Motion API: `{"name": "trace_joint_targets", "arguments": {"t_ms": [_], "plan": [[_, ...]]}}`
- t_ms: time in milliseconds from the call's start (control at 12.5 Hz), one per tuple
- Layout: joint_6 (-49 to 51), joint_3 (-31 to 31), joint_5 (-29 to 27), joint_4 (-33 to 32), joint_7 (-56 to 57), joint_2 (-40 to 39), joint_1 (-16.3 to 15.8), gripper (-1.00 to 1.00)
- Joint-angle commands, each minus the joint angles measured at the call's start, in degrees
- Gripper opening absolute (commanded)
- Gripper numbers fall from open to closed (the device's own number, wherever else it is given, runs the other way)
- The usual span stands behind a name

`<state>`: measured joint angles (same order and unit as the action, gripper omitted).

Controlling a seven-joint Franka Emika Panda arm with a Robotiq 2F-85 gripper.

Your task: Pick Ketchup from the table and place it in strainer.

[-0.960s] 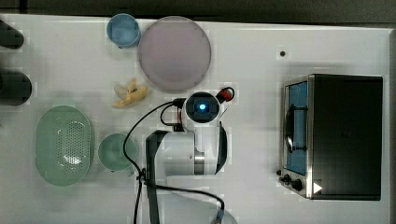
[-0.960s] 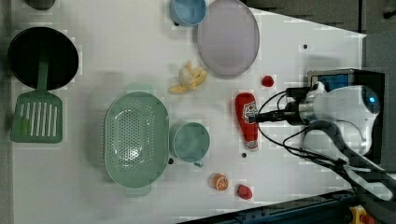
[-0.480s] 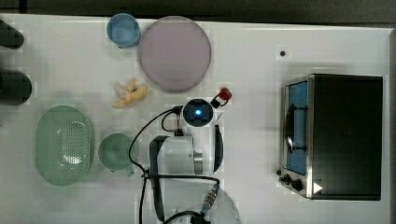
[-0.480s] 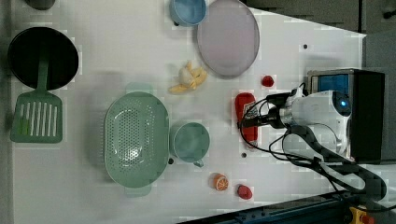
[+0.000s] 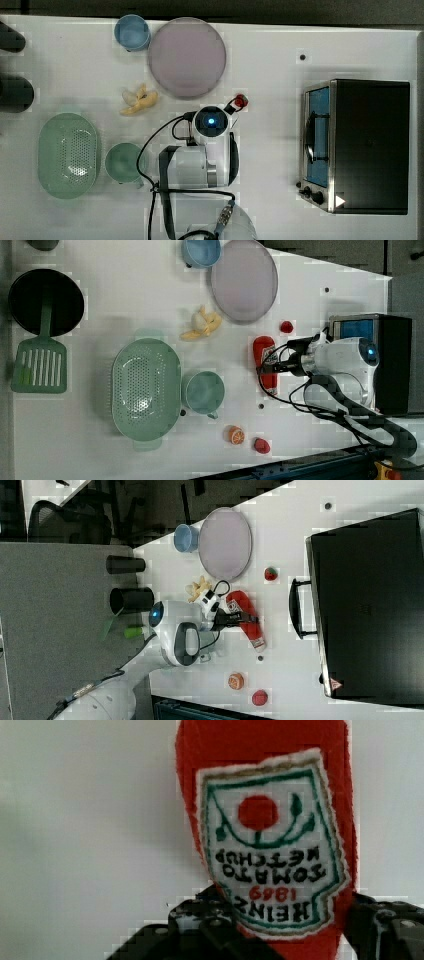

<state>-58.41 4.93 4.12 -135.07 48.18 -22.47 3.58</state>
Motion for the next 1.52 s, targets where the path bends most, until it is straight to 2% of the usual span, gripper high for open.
{"name": "trace_joint_targets", "arguments": {"t_ms": [80, 240, 480, 800, 960, 1280, 1520], "plan": [[0.7, 0.2, 0.8, 0.7, 1.5, 7.6, -0.1, 0.26], [6.8, 0.8, 0.8, 1.1, 1.4, 14.5, -0.1, 0.26], [21.9, 3.0, -0.3, 4.2, -0.1, 23.9, -0.7, 0.26], [31.4, 9.1, -7.2, 10.2, -3.2, 28.0, -2.9, 0.26], [31.5, 13.2, -9.7, 11.9, -10.1, 27.5, -4.4, 0.26], [29.0, 21.9, -9.8, 12.6, -30.8, 23.4, -6.8, 0.26], [17.9, 27.3, -9.8, 12.6, -39.8, 16.1, -8.0, 0.26]]}}
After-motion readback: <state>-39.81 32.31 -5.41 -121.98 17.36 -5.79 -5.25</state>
